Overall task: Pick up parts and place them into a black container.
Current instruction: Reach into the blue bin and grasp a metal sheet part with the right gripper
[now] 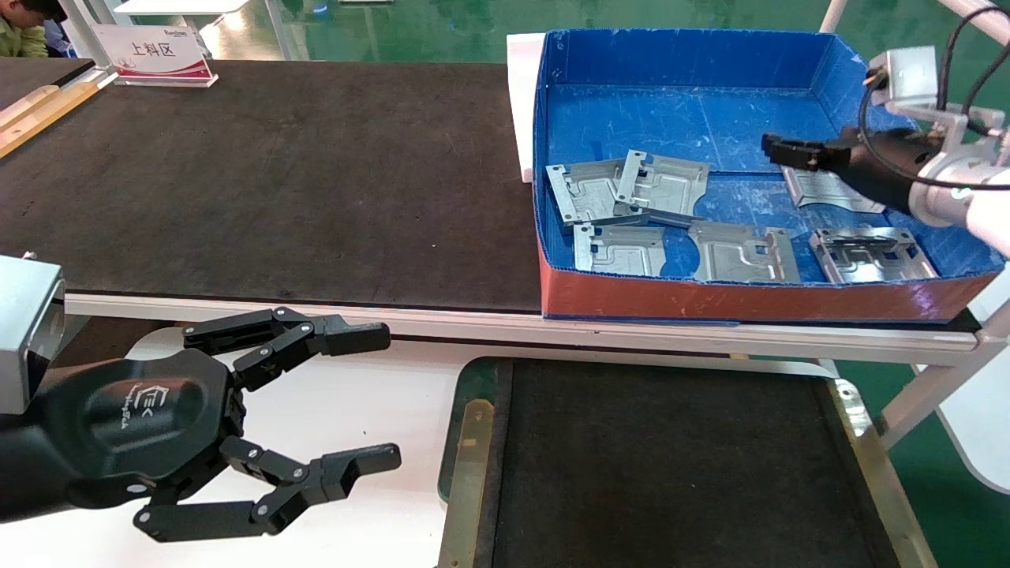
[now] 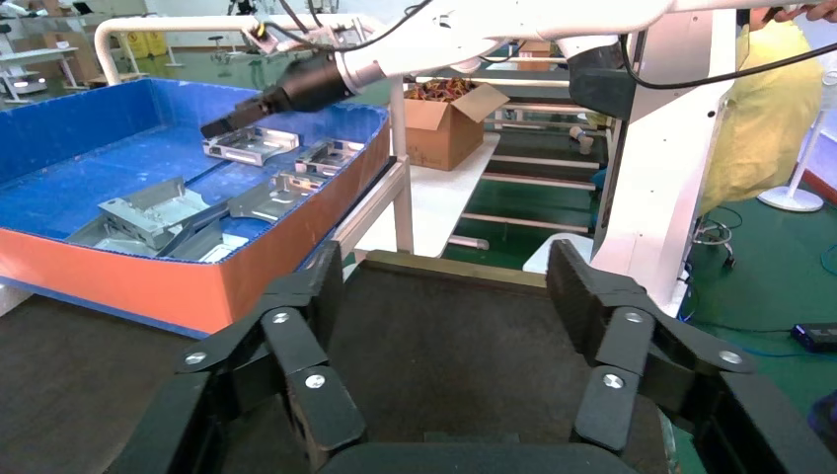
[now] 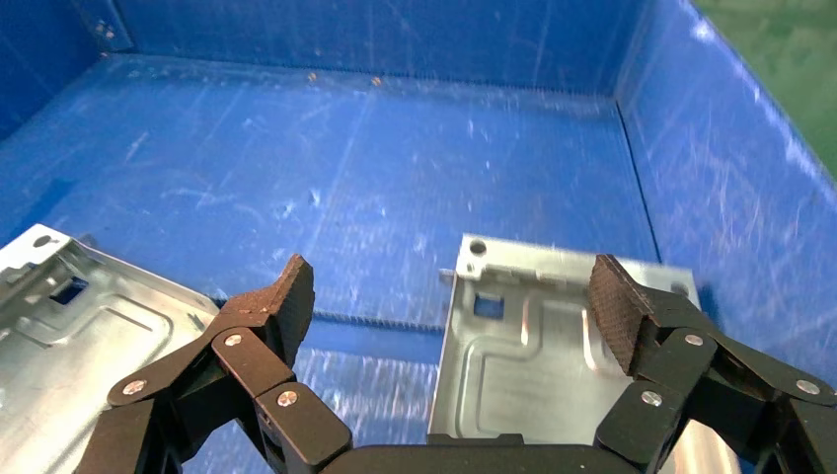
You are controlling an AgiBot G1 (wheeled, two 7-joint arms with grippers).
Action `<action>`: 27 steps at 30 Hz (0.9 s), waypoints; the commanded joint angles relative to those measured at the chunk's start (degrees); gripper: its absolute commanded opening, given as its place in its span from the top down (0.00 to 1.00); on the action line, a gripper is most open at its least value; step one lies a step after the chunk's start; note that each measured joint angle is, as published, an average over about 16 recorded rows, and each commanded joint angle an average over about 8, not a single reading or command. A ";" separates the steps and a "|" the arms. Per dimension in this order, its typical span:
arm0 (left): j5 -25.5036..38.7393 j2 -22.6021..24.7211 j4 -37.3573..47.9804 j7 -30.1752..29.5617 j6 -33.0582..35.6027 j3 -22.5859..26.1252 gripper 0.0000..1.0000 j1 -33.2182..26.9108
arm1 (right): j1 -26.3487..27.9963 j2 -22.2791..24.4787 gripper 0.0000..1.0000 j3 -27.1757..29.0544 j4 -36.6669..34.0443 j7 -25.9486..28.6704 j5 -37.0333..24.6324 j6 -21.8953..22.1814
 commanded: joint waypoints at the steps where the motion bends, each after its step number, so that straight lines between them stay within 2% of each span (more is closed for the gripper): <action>1: 0.00 0.00 0.00 0.00 0.00 0.00 0.00 0.00 | -0.51 -0.09 0.00 -0.10 -0.02 1.06 -0.18 0.48; 10: 0.00 0.00 0.00 0.00 0.00 0.00 0.00 0.00 | -2.13 -0.59 0.00 0.92 0.26 7.36 1.13 1.61; 19: 0.00 0.00 0.00 0.00 0.00 0.00 0.00 0.00 | -3.22 -0.87 0.00 0.00 1.27 10.15 -0.28 2.41; 21: 0.00 0.00 0.00 0.00 0.00 0.00 0.00 0.00 | -3.37 -0.94 0.16 -0.27 1.46 10.58 -0.67 2.57; 27: 0.00 0.00 0.00 0.00 0.00 0.00 0.00 0.00 | -3.73 -1.14 0.91 -1.06 1.86 11.72 -1.85 2.95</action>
